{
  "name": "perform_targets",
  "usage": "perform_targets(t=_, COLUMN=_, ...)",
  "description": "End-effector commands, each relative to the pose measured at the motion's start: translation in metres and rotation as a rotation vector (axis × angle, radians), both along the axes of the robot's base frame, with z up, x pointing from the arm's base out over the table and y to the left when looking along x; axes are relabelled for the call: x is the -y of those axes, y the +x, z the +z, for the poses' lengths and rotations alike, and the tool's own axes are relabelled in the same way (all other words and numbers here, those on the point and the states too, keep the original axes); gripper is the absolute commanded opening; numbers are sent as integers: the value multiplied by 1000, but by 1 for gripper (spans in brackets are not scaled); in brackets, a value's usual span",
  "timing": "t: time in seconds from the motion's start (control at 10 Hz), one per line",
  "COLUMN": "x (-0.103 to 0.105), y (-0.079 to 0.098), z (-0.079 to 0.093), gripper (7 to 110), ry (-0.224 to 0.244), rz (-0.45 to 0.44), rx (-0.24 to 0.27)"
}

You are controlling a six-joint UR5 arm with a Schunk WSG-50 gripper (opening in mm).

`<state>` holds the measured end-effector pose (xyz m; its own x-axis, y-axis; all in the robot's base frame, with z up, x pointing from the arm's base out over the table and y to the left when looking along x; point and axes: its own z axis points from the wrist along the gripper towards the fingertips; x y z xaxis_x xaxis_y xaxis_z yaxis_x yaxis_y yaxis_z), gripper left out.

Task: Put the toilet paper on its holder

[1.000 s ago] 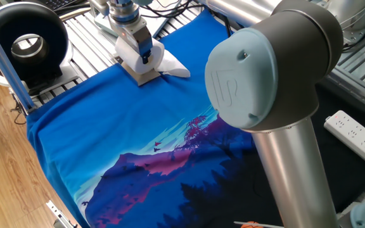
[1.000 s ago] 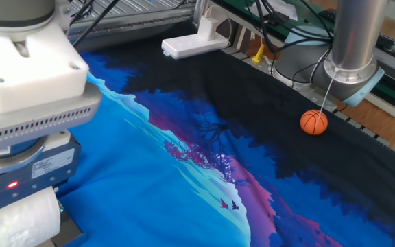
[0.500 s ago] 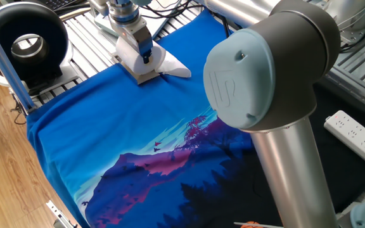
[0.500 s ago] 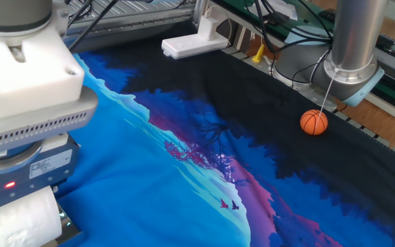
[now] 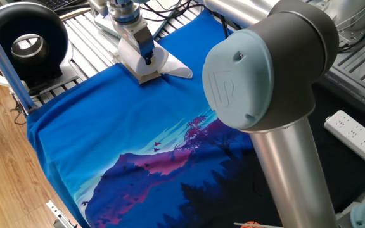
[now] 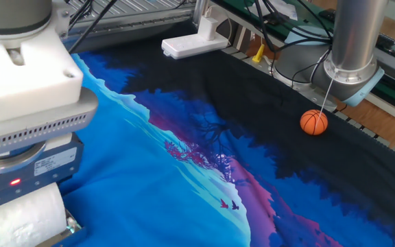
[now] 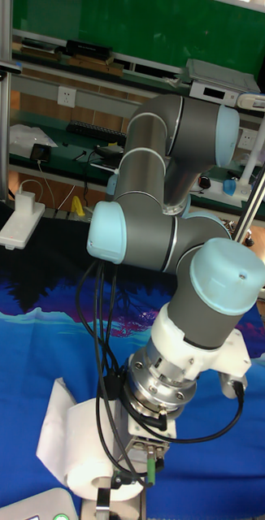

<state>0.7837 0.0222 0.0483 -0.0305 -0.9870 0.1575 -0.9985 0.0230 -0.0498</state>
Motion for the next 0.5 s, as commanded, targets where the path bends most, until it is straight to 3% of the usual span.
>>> perform_targets(t=0.0, x=-7, y=-16, z=0, gripper=110, ry=31, rz=-41, rx=-53)
perform_targets(t=0.2, x=-13, y=-30, z=-1, gripper=110, ry=47, rz=-56, rx=-110)
perform_targets(t=0.4, x=-16, y=-27, z=-3, gripper=110, ry=50, rz=-45, rx=-107)
